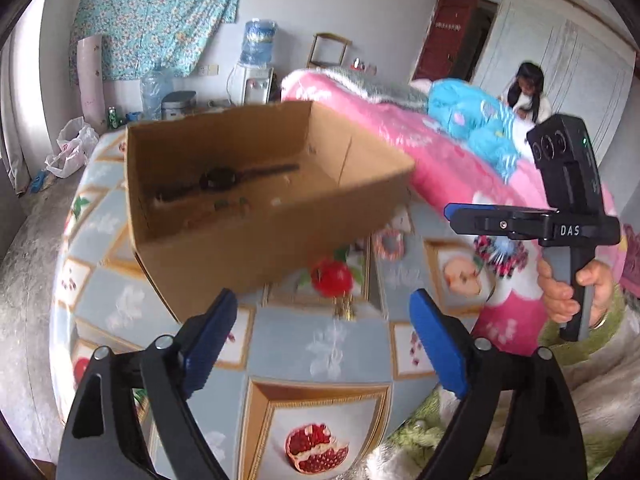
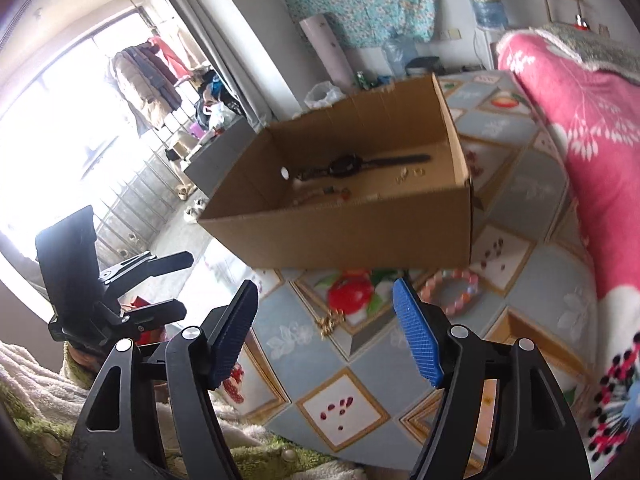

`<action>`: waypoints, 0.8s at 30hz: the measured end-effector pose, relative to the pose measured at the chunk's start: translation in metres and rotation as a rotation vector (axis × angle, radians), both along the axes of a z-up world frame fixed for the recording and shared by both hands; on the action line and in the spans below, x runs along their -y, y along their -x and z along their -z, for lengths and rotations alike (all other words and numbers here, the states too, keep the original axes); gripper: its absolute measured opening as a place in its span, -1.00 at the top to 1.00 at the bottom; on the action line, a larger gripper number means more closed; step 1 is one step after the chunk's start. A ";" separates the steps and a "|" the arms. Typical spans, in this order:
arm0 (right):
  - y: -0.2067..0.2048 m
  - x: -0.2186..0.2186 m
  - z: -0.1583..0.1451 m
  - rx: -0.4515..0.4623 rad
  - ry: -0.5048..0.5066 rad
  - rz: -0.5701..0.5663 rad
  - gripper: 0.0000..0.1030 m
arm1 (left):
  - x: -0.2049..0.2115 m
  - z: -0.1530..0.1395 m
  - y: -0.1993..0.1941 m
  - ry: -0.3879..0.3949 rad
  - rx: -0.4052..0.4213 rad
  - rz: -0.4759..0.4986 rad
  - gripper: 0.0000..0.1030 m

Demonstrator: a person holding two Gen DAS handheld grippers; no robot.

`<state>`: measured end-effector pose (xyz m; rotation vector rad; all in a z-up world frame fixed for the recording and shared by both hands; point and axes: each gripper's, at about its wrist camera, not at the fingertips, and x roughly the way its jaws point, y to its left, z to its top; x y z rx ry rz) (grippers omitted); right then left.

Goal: Organize jewelry
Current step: 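Withdraw both grippers from the box toward the gold keychain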

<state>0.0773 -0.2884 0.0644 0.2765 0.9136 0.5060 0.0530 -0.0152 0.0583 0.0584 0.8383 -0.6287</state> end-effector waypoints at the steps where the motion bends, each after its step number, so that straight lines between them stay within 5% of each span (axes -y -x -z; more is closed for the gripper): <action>1: 0.002 -0.002 0.012 -0.029 0.006 0.006 -0.30 | 0.006 0.013 0.002 -0.033 -0.011 0.003 -0.70; 5: 0.009 -0.007 0.051 -0.136 0.007 0.040 -0.27 | 0.023 0.059 0.000 -0.161 -0.036 -0.016 -0.71; 11: 0.010 -0.014 0.072 -0.164 0.083 0.102 -0.07 | 0.027 0.099 -0.011 -0.254 -0.054 -0.057 -0.70; 24: 0.003 -0.029 0.078 -0.108 0.148 0.095 0.07 | 0.020 0.102 -0.011 -0.239 -0.002 -0.116 -0.89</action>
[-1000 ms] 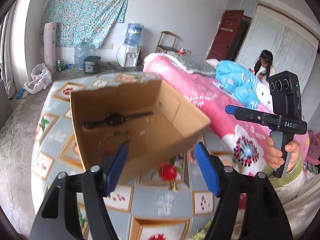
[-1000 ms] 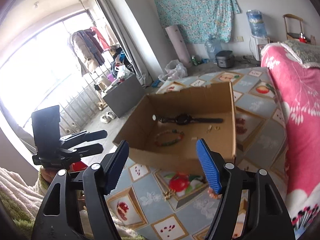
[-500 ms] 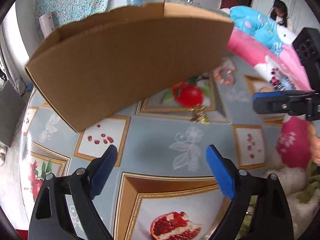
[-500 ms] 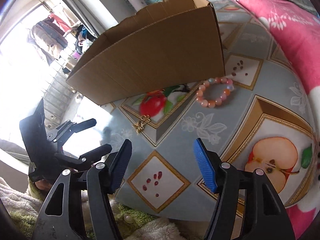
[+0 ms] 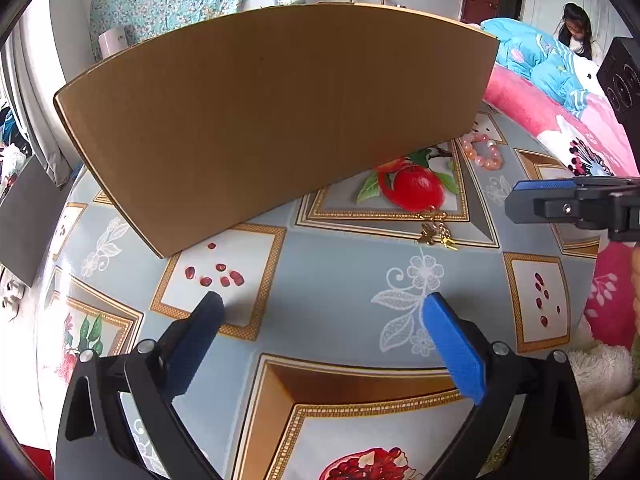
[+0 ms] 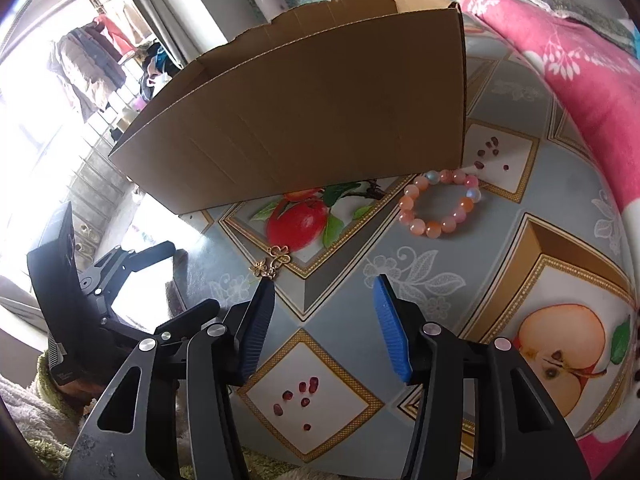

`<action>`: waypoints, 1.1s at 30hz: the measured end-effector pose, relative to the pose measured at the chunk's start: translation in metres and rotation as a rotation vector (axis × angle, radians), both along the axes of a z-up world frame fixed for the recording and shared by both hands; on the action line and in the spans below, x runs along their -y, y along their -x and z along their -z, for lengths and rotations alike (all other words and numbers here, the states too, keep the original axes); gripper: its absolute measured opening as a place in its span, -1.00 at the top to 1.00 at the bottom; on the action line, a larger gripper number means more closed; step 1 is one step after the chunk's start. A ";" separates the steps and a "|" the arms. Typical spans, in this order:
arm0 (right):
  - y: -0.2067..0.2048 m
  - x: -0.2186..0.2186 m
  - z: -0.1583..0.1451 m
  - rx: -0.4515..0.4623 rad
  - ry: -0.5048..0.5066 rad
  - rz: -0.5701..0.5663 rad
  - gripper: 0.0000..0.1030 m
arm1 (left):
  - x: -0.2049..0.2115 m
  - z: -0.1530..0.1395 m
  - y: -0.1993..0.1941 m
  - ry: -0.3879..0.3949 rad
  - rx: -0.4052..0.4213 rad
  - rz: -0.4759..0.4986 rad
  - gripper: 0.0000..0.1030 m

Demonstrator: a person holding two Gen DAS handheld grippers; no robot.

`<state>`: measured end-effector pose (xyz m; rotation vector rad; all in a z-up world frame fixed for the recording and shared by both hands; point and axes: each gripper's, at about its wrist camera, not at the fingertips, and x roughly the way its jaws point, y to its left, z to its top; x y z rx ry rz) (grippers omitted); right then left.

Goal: Organize jewelry
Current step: 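Move the right gripper down toward the gold keychain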

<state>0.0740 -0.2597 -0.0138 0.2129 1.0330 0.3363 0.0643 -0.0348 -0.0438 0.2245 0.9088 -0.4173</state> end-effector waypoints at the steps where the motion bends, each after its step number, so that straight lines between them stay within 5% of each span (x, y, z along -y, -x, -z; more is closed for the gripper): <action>1: -0.001 -0.002 0.001 0.000 0.012 -0.001 0.07 | 0.000 0.000 0.000 -0.001 -0.001 0.001 -0.89; 7: 0.000 -0.008 -0.001 0.030 0.061 0.009 0.07 | 0.001 0.000 0.000 0.001 0.007 0.001 -0.90; 11: 0.003 -0.006 -0.003 0.052 0.091 0.017 -0.16 | 0.002 0.000 -0.001 -0.005 -0.003 0.001 -0.90; 33: 0.012 0.019 0.010 0.051 0.009 0.046 -0.53 | 0.007 0.001 -0.004 -0.028 -0.043 -0.015 -0.90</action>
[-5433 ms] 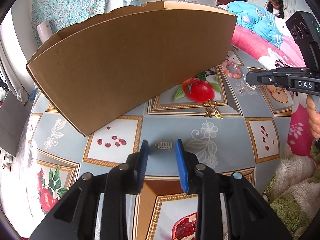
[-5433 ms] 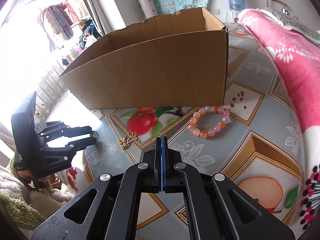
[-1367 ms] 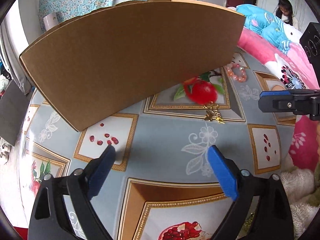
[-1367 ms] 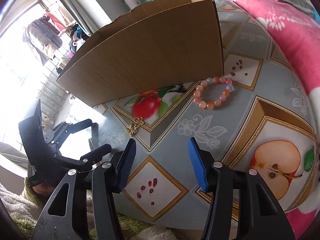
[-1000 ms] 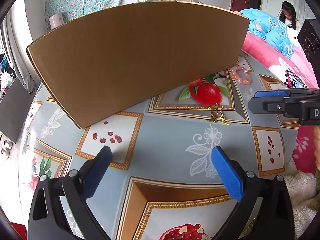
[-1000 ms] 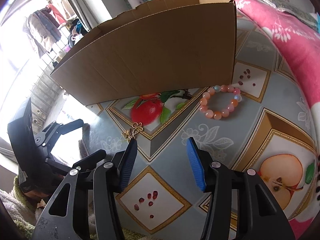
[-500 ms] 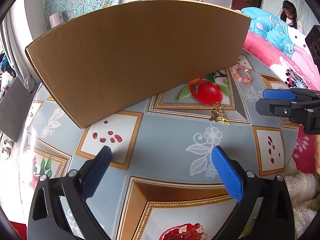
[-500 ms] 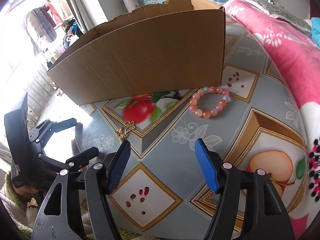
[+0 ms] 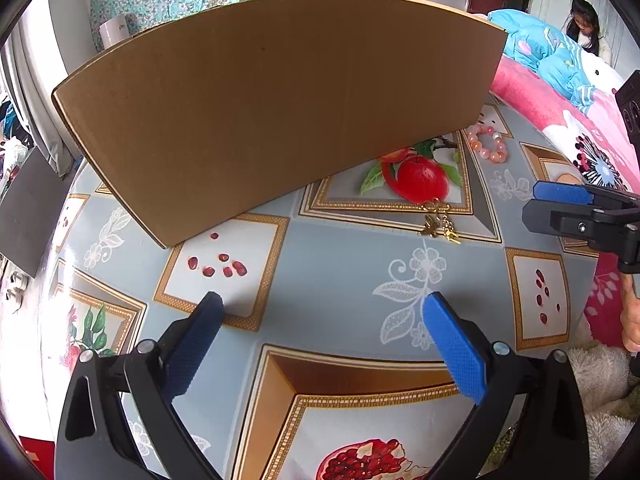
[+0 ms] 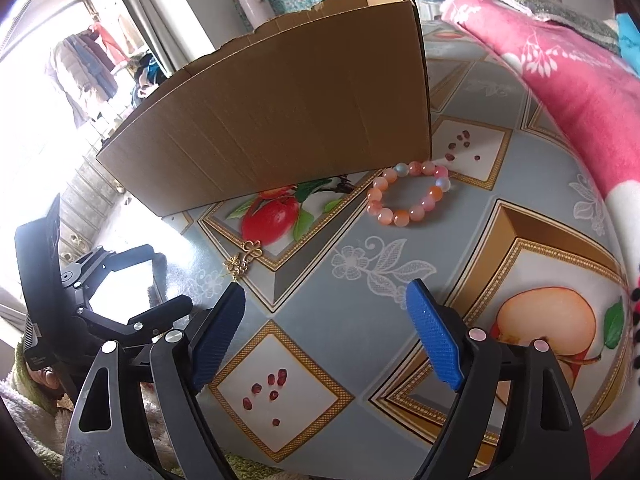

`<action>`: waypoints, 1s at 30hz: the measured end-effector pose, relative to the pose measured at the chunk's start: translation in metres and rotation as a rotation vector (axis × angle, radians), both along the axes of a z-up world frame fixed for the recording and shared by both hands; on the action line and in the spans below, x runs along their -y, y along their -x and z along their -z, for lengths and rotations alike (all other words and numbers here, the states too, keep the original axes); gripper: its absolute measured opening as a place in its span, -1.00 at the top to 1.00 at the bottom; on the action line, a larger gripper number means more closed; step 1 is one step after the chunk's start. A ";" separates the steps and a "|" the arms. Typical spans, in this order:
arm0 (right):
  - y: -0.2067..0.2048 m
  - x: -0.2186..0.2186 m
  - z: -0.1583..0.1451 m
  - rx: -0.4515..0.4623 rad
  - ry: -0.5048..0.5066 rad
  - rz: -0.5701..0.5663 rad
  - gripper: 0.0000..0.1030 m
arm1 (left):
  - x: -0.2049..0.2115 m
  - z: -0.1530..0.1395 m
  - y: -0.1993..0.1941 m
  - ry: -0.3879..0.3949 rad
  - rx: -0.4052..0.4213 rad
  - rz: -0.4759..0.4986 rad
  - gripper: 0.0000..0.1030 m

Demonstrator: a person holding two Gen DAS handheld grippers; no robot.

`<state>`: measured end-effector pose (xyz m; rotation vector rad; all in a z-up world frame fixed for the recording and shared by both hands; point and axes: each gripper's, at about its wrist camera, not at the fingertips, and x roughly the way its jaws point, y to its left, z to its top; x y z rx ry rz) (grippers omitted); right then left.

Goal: Organize jewelry
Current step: 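Move the right gripper down toward the gold keychain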

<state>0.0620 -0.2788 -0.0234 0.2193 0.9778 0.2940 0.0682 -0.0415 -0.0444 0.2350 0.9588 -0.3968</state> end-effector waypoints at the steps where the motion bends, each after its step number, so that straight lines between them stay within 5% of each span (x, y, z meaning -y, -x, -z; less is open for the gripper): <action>1: 0.000 0.000 0.000 0.002 -0.001 -0.002 -0.53 | -0.001 0.000 0.001 0.000 0.001 0.002 -0.90; 10: 0.001 0.007 -0.008 0.032 -0.029 -0.030 -0.49 | -0.001 -0.005 0.004 -0.037 0.042 -0.015 -0.88; 15: -0.006 0.002 -0.012 0.044 -0.032 -0.056 -0.15 | 0.008 -0.017 0.009 -0.009 0.117 0.024 -0.48; 17: -0.010 -0.003 -0.009 0.038 -0.031 -0.065 0.04 | 0.015 -0.019 0.007 0.003 0.122 0.065 -0.18; 23: -0.017 -0.011 -0.002 0.015 -0.038 -0.090 0.17 | 0.039 -0.015 0.004 -0.016 0.110 0.187 0.40; 30: -0.023 -0.019 0.000 0.007 -0.034 -0.106 0.17 | 0.052 -0.011 0.001 -0.031 0.094 0.258 0.58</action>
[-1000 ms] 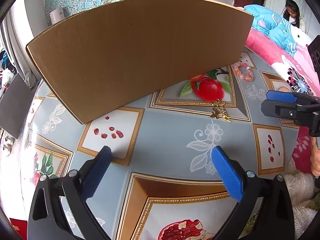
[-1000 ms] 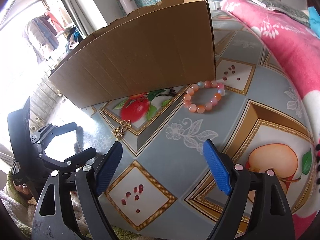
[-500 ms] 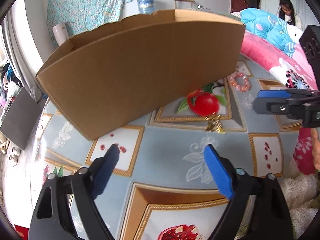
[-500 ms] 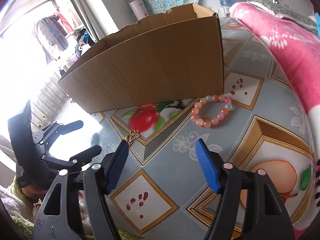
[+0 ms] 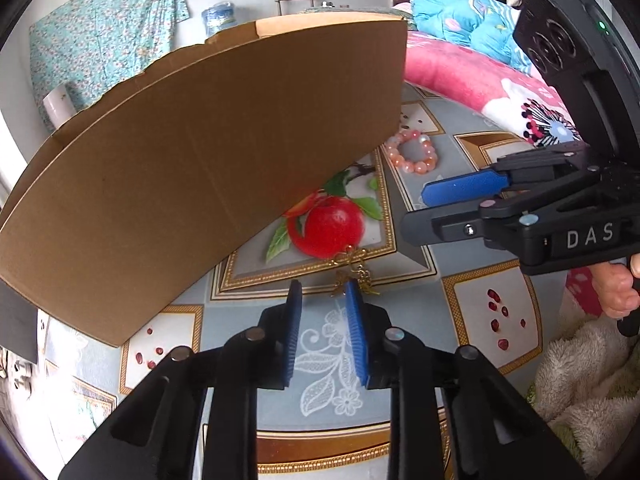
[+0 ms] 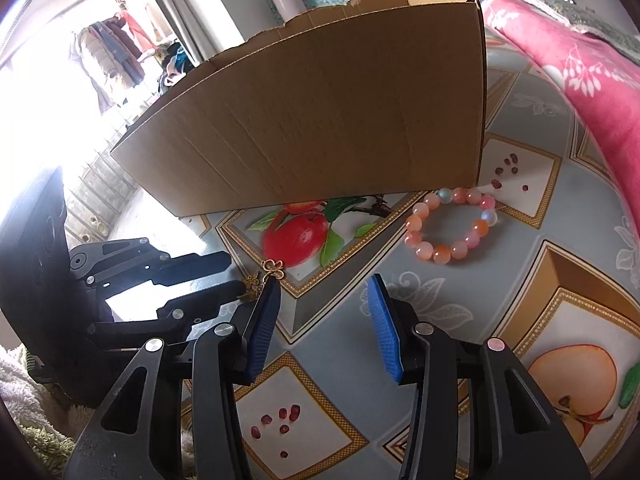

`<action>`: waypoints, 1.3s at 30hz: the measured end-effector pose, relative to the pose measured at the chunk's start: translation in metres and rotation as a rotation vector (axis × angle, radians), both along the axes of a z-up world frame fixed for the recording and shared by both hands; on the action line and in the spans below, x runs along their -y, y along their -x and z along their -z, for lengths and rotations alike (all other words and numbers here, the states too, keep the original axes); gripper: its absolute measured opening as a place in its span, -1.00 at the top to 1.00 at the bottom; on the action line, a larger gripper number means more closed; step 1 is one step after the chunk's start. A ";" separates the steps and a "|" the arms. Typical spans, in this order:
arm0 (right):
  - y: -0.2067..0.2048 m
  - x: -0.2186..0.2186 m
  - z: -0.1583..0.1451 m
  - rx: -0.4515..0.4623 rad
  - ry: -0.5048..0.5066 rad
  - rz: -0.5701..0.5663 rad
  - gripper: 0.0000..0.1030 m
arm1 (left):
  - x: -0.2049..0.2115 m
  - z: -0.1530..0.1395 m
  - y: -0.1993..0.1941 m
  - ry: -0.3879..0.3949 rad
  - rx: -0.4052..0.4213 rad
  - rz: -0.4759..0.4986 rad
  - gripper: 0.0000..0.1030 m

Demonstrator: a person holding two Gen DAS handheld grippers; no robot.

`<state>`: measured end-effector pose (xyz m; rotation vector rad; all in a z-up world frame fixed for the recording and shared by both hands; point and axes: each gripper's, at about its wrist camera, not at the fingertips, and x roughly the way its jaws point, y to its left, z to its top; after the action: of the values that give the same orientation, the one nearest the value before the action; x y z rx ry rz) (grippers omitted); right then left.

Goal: Organize jewelry
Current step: 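Move the right gripper down toward the gold keychain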

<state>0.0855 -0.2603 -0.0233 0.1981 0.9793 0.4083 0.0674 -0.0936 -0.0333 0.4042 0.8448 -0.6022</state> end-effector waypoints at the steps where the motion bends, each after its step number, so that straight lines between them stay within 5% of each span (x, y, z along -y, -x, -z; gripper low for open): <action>1: -0.001 -0.001 0.000 0.000 -0.002 0.000 0.17 | 0.001 0.000 0.000 -0.001 -0.001 0.005 0.59; 15: -0.001 0.000 0.003 0.002 -0.006 -0.005 0.17 | 0.007 0.002 -0.005 -0.023 -0.004 0.021 0.75; 39: -0.003 -0.002 0.004 0.005 -0.006 -0.011 0.17 | 0.003 -0.003 -0.016 0.016 -0.072 0.020 0.62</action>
<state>0.0887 -0.2581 -0.0277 0.1967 0.9748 0.4215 0.0834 -0.0963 -0.0300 0.3786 0.9055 -0.6442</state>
